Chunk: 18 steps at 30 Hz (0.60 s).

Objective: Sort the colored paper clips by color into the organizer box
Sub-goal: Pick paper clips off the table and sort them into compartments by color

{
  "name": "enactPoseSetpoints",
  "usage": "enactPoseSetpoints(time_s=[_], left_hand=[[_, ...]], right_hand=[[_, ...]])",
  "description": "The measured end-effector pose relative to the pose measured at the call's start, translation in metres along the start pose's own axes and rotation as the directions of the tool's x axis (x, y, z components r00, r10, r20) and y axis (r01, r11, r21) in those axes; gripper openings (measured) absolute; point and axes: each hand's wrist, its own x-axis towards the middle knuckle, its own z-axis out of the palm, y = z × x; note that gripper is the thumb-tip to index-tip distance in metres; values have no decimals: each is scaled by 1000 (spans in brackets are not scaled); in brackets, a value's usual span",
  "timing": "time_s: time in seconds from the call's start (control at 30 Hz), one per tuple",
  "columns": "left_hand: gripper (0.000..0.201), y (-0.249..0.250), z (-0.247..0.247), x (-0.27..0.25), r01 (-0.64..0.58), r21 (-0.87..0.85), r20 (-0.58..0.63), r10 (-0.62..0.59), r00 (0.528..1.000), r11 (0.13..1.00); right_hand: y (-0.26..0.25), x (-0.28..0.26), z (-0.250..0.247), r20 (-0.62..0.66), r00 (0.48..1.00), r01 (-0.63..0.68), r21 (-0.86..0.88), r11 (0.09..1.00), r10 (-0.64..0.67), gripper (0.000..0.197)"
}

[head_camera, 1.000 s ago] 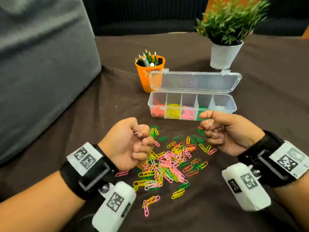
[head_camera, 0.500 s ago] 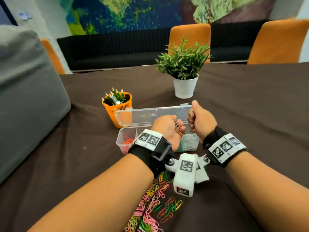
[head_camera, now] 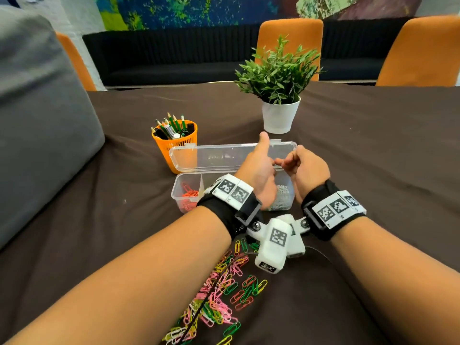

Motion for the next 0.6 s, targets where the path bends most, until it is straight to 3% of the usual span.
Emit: enactPoseSetpoints(time_s=[0.07, 0.13, 0.2, 0.23, 0.3, 0.37, 0.4, 0.47, 0.5, 0.53, 0.6], left_hand=[[80, 3, -5, -18, -13, 59, -4, 13, 1000, 998], [61, 3, -17, -42, -70, 166, -52, 80, 995, 984], [39, 4, -39, -77, -152, 422, -20, 177, 984, 894], [29, 5, -55, -96, -197, 605, 47, 213, 976, 771], [13, 7, -91, -130, -269, 884, 207, 197, 958, 383], [15, 5, -123, -161, -238, 971, 236, 51, 970, 39], [18, 1, -136, -174, -206, 975, 204, -29, 978, -77], [25, -13, -153, -191, -199, 957, 170, -150, 974, -210], [29, -21, -159, -197, -207, 946, 166, -176, 970, -251], [31, -28, -163, -199, -213, 935, 167, -177, 970, -284], [31, -37, -169, -200, -209, 925, 177, -128, 976, -316]], right_hand=[[1, 0, -2, 74, 995, 79, -253, 964, -62, 35], [-5, -5, -4, 226, 967, 234, -595, 769, -120, 28], [-12, -19, -3, 349, 919, 386, -706, 593, -183, 20], [-15, -30, -2, 395, 892, 448, -693, 565, -221, 15], [-22, -54, 3, 507, 830, 538, -621, 570, -231, 9], [-22, -84, 14, 683, 729, 592, -592, 548, -50, 7], [-19, -99, 21, 756, 647, 622, -600, 504, 102, 6], [-8, -124, 33, 791, 468, 727, -598, 337, 395, 5], [0, -134, 38, 777, 405, 781, -569, 259, 482, 11], [8, -142, 43, 764, 379, 811, -546, 210, 522, 16], [20, -150, 55, 764, 380, 829, -532, 175, 521, 18]])
